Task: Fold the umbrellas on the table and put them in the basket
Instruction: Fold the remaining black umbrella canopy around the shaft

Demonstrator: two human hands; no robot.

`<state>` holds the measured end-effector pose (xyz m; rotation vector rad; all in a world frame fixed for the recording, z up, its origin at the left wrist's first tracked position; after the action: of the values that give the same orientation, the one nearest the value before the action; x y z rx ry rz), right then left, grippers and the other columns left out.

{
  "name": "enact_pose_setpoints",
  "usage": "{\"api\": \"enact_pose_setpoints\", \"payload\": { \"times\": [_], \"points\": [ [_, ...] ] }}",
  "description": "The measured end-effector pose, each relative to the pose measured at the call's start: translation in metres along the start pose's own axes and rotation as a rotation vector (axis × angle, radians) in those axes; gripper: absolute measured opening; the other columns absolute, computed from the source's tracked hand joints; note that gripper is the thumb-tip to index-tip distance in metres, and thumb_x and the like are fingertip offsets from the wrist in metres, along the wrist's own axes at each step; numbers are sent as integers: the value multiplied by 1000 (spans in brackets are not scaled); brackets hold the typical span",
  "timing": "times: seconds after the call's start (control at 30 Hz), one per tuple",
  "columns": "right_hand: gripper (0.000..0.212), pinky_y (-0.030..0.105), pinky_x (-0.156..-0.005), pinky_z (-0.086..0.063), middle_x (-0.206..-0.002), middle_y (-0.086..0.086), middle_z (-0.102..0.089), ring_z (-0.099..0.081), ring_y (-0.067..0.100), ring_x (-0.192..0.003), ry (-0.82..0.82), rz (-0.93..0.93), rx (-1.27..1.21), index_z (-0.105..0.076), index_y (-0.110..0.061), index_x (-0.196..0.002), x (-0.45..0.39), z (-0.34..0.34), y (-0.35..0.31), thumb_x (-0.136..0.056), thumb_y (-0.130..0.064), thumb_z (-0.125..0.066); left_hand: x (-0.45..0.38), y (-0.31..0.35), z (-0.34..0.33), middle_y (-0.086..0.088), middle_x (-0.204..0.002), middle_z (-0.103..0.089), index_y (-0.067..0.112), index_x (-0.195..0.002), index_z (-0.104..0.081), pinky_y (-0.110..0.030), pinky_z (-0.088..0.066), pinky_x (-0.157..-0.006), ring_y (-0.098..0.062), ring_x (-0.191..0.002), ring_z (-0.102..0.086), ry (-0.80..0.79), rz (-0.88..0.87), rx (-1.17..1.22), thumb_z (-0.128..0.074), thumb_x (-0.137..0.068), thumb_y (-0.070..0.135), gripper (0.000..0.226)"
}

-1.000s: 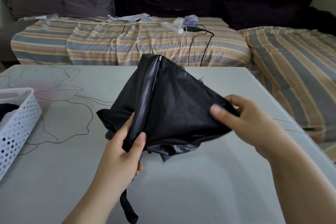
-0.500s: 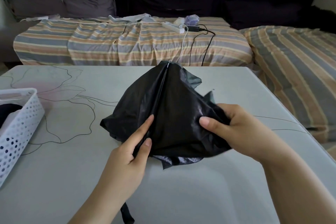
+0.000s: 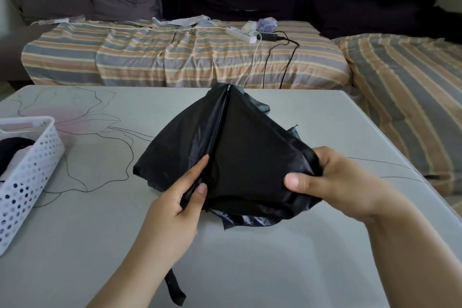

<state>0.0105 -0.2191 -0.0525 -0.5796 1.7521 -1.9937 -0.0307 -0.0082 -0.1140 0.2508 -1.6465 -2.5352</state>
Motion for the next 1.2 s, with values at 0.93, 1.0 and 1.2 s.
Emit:
{"api": "enact_pose_setpoints", "payload": {
  "times": [0.93,1.0,1.2],
  "points": [
    [30,20,-80,-46,-90,-13,-69,-64,5,-86,-466,-189,-83,-73,-33,-92,-3,-46,25,-77,-58,-67,-4,-13,1,5,-49,-40,76,-116,-39,-28,-41,-54,-24,-50,-46,-42,8,-66,-48,-95,35,46],
    [15,12,-80,-45,-92,-23,-69,-63,-5,-89,-530,-220,-90,-71,-42,-97,-3,-50,27,-85,-40,-62,-4,-14,1,9,-47,-44,74,-116,-42,-28,-42,-54,-22,-50,-47,-44,20,-78,-49,-95,33,46],
    [49,49,-102,-43,-115,24,-63,-59,37,-109,-488,-108,-9,-63,-9,-115,-4,-46,34,-76,-32,-79,-9,-16,9,5,-57,-53,67,-118,-47,-21,-42,-55,-6,-52,-48,13,40,-66,-49,-97,28,44]
  ]
}}
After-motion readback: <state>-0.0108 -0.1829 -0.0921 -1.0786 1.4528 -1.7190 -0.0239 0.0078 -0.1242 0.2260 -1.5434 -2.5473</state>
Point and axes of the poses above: each hand's wrist, its own x-axis away from the middle knuckle, its own z-axis out of the back of the hand, y = z × x, the point moved 6 cm from there along -x, towards the middle knuckle
